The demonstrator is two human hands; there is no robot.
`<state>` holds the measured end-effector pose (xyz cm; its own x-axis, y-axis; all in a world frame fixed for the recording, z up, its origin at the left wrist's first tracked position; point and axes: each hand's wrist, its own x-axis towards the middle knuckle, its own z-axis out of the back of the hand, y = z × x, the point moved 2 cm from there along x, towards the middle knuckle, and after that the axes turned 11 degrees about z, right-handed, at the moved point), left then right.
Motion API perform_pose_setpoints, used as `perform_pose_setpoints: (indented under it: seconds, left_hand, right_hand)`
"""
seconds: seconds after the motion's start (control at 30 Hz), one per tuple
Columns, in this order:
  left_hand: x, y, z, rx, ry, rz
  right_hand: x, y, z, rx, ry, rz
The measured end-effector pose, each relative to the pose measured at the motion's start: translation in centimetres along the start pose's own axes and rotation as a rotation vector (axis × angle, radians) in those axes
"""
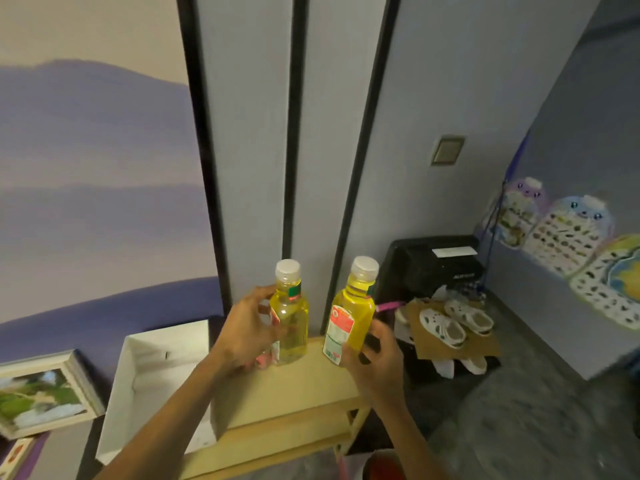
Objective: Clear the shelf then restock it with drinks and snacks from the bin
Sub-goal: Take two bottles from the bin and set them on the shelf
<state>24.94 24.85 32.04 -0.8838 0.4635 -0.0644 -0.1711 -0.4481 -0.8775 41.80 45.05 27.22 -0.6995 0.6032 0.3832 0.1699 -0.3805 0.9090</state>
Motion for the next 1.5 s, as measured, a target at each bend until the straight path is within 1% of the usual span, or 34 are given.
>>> perform_pose_setpoints:
  seconds: [0.13,0.23,0.3,0.43,0.53,0.63,0.77,0.83,1.03,1.33,1.5]
  left_hand:
    - [4.2,1.6,-3.6,-0.043,0.057,0.045]
    - [7.1,3.8,-6.6,-0.079,0.096,0.124]
    - [8.9,5.8,-8.9,-0.124,0.117,0.163]
    - [12.5,11.0,-13.3,-0.146,0.107,0.242]
    - [14.8,14.9,-16.1,-0.129,0.102,0.273]
    - [17.6,18.4,-17.9,-0.104,0.13,0.282]
    - [20.5,21.7,-19.8,-0.032,0.147,0.267]
    - [21.1,23.2,-20.9,-0.006,0.172,0.281]
    - [22.2,26.9,-22.7,0.183,0.191,0.274]
    - [22.3,28.1,-23.6,0.178,0.129,0.298]
    - [20.9,27.5,-23.0,0.165,0.15,0.276]
  right_hand:
    - [2.1,-4.7,-0.9,0.002,-0.007,-0.038]
    - [3.6,-9.2,-1.9,-0.014,-0.004,-0.053]
    - [4.7,-12.8,-2.3,-0.052,0.001,-0.03]
    - [6.6,-21.6,-3.3,-0.079,0.041,0.029]
    - [6.8,-28.5,-4.3,-0.1,0.055,0.077]
    - [6.1,-35.2,-6.0,-0.09,0.061,0.082]
    - [4.4,-41.2,-8.4,-0.106,0.082,0.068]
    - [3.9,-42.8,-9.4,-0.123,0.086,0.045]
    - [4.1,-44.6,-10.9,-0.136,0.063,0.002]
    - [4.8,-44.9,-11.6,-0.207,0.063,-0.017]
    - [5.3,-43.0,-9.9,-0.249,0.179,-0.057]
